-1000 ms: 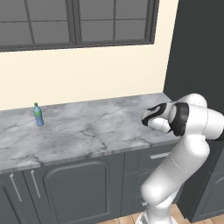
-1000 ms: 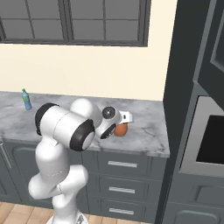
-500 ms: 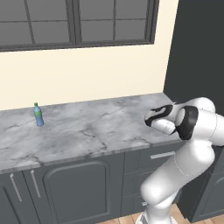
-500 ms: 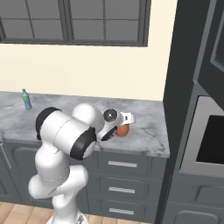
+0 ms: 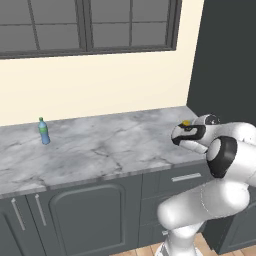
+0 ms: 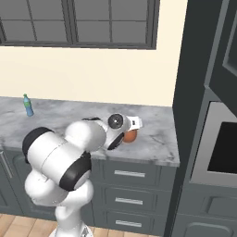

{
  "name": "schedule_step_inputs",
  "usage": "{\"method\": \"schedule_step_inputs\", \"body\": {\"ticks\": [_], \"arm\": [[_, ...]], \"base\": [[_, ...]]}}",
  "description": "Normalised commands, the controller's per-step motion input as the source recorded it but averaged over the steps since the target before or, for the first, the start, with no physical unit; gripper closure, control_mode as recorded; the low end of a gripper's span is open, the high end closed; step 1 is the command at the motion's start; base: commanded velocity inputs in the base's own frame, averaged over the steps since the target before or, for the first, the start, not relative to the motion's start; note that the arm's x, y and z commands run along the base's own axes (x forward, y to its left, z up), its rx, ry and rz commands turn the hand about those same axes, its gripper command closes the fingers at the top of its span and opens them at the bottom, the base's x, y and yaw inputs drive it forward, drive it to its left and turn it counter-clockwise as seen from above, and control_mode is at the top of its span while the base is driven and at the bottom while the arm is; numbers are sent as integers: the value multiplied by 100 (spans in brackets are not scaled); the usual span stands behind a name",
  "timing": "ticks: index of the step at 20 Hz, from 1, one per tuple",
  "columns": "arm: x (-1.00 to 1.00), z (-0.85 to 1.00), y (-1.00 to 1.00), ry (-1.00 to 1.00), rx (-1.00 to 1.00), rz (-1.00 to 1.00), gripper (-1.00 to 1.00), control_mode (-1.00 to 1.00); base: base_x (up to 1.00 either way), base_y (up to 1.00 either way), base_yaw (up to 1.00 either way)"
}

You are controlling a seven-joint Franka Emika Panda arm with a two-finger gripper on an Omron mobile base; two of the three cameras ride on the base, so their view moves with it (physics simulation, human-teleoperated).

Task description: Pick the bar and honey bottle from the counter and place them in the cabinets closest to them.

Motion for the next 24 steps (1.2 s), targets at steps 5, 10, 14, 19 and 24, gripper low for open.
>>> {"method": "schedule_step_inputs", "body": {"ticks": [5,10,14,19,24], "arm": [[-28,70,13,4,0,2,100,-100],[-39,66,8,4,0,0,100,-100],[-53,61,1,2,0,0,100,-100],[-58,62,0,1,0,1,100,-100],[-68,57,0,-1,0,2,100,-100]], "base": [[0,0,0],[0,0,0],[0,0,0],[0,0,0],[0,0,0]]}}
